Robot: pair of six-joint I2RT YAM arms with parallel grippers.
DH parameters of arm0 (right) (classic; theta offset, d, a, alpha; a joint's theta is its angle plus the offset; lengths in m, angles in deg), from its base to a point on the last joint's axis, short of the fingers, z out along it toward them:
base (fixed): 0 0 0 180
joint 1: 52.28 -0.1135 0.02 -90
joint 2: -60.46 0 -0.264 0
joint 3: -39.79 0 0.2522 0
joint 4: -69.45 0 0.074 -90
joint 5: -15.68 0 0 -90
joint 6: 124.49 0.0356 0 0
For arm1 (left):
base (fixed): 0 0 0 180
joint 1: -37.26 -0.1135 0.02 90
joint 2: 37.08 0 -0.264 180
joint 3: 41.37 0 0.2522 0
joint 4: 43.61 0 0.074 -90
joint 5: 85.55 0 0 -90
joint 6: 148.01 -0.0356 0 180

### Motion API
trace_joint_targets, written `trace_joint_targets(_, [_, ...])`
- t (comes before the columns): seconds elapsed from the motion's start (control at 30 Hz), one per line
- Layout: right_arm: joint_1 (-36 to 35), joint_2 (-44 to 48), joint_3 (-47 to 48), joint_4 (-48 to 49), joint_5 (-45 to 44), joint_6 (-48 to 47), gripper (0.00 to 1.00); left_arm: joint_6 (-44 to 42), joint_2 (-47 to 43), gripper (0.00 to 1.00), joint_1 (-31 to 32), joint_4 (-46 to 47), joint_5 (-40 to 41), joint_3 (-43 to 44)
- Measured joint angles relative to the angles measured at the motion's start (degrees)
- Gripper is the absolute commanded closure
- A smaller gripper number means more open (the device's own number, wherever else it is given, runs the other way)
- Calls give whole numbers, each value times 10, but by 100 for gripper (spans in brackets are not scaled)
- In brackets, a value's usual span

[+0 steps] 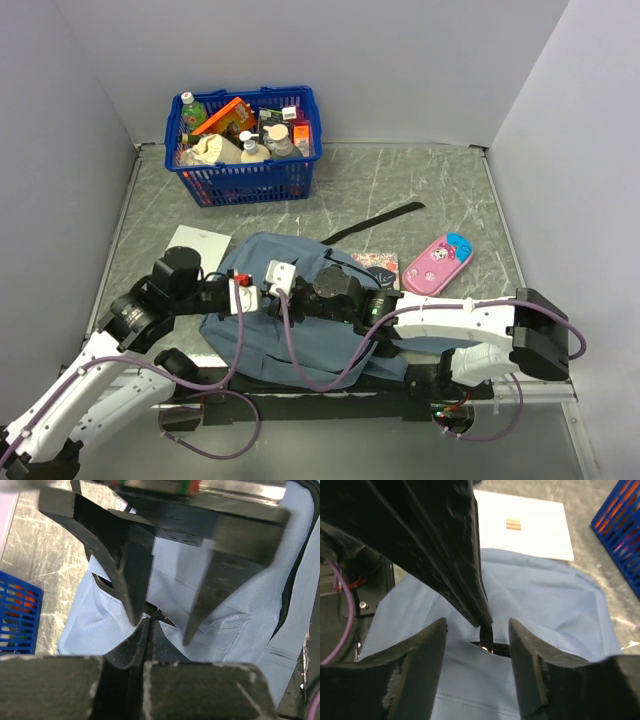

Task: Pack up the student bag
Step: Zip the student bag at the center of the board.

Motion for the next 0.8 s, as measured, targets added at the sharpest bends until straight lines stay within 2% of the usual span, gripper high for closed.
trace_joint_targets(0.03, [1,-3,0,-2,3,0,58,-1,-2,99,0,-1,0,0])
trace_joint_targets(0.1, [3,-3,0,0,7,1,67,-4,-5,99,0,-3,0,0])
trace_joint_targets(0.13, [4,-3,1,0,9,0,76,-5,-6,99,0,-3,0,0])
trace_joint_targets(0.2, [5,-3,3,-1,12,-2,86,-4,-8,99,0,-3,0,0])
trace_joint_targets(0.23, [6,-3,5,-4,12,-2,96,-4,-8,99,0,-3,-1,0])
trace_joint_targets(0.27, [7,-3,6,-6,15,-1,100,-5,-9,99,0,-2,0,0])
trace_joint_targets(0.33, [7,-3,7,-7,15,-2,100,-4,-10,98,0,-1,0,0])
trace_joint_targets(0.37, [7,-3,7,-8,15,-1,100,-4,-10,94,0,-2,0,0])
trace_joint_targets(0.4, [7,-3,7,-9,15,-1,100,-2,-10,85,0,-2,0,0])
trace_joint_targets(0.43, [7,-3,7,-9,15,-1,100,0,-10,61,0,-2,1,0])
trace_joint_targets(0.47, [7,-3,7,-10,15,-1,100,3,-10,58,0,-2,3,0])
trace_joint_targets(0.5, [6,-3,7,-14,13,-1,100,8,-12,49,0,2,6,1])
trace_joint_targets(0.57, [7,-3,7,-24,12,-1,100,22,-19,16,0,5,16,7])
trace_joint_targets(0.6, [8,-3,7,-27,11,-1,100,25,-23,12,0,6,19,10])
trace_joint_targets(0.63, [9,-3,7,-28,9,0,100,32,-29,12,0,6,24,14])
trace_joint_targets(0.8, [30,-3,7,-33,4,13,100,48,-57,26,-1,-10,27,38])
